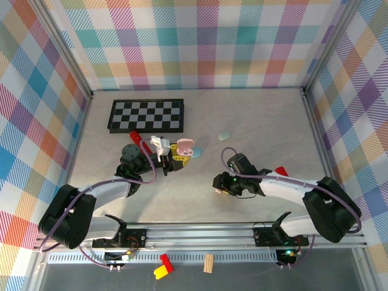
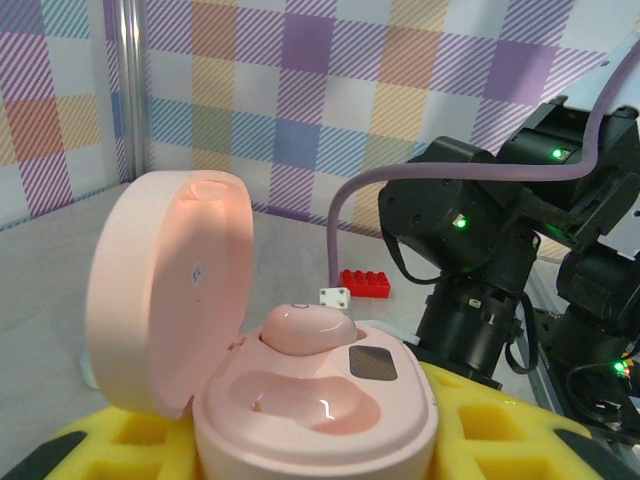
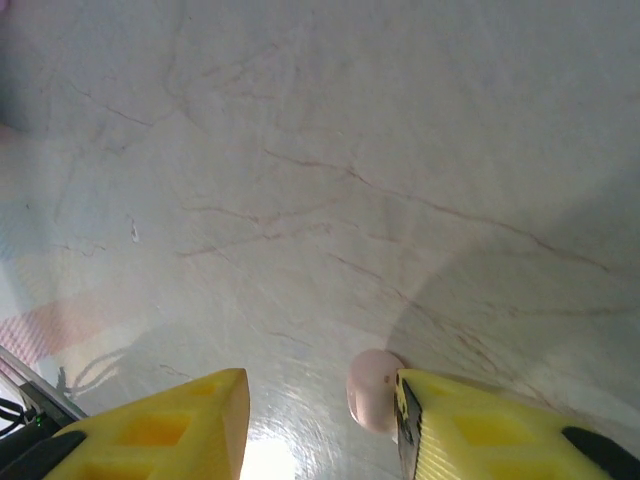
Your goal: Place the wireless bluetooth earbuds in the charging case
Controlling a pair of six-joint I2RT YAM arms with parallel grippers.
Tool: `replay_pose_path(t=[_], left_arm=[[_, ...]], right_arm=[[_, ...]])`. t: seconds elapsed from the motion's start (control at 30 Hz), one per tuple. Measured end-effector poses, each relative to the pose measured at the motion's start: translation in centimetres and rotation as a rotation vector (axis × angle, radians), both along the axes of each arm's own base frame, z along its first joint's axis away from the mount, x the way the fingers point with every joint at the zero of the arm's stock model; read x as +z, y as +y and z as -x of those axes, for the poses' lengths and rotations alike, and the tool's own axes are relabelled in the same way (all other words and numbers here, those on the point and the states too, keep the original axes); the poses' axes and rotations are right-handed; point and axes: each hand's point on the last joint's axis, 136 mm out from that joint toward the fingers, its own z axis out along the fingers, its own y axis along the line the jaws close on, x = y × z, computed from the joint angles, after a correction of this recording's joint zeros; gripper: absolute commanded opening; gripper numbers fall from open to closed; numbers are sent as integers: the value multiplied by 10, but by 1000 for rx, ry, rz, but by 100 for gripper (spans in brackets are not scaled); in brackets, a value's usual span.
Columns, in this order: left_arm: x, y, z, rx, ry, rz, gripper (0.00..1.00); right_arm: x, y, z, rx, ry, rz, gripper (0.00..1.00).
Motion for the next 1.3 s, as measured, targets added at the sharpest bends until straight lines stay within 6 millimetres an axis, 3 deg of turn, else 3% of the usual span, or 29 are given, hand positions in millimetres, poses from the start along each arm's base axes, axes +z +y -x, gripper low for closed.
replay_pose_path(t=[0.17, 0.3, 0.5, 0.73, 0.87, 1.3], left_arm=[[4, 4, -1, 22, -7, 4, 35], [-1, 19, -11, 99, 0, 3, 35], [2, 45, -32, 218, 11, 38, 35], [16, 68, -49, 307, -9, 94, 34], [18, 74, -52, 329, -7, 102, 35], [13, 74, -56, 330, 12, 107, 35]], right_arm=[[11, 5, -13, 40, -54, 26, 44], [21, 0, -18, 86, -118, 98, 46], [28, 0, -2, 268, -233, 344, 46], [6, 0, 15, 467, -265, 756, 39], [-6, 4, 19, 539, -277, 899, 36], [-7, 3, 6, 585, -316, 1089, 32]])
